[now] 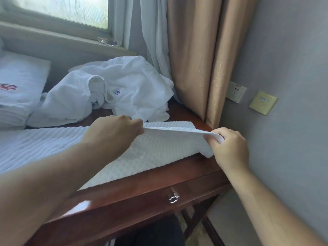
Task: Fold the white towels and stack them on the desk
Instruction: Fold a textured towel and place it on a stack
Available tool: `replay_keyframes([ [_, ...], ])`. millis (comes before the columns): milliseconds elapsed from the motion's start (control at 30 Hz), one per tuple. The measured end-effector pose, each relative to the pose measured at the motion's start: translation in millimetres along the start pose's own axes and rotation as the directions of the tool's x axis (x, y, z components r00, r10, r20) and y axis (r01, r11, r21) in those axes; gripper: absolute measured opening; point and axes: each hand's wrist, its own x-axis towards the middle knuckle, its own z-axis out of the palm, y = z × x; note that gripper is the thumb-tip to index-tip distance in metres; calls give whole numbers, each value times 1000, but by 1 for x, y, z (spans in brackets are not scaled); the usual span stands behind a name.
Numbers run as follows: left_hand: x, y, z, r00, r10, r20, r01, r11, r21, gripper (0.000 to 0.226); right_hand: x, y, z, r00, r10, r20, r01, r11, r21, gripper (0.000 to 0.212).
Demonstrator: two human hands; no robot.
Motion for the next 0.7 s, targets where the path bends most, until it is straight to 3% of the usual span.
replay_keyframes([
  [100,14,-5,7,998,53,21,-55,989,136,29,19,10,9,982,159,105,-172,975,137,12],
  [233,28,-14,21,997,78,28,-82,965,249,33,39,20,32,954,233,189,-278,924,264,20],
  [367,41,-28,41,990,128,52,-136,963,231,41,58,28,56,937,245,248,-297,934,201,10],
  [533,58,-43,65,988,148,49,-155,967,203,45,81,37,87,894,274,355,-311,949,52,30],
  [700,68,-53,82,982,147,115,-168,964,206,46,98,41,110,845,280,456,-262,960,-104,30],
])
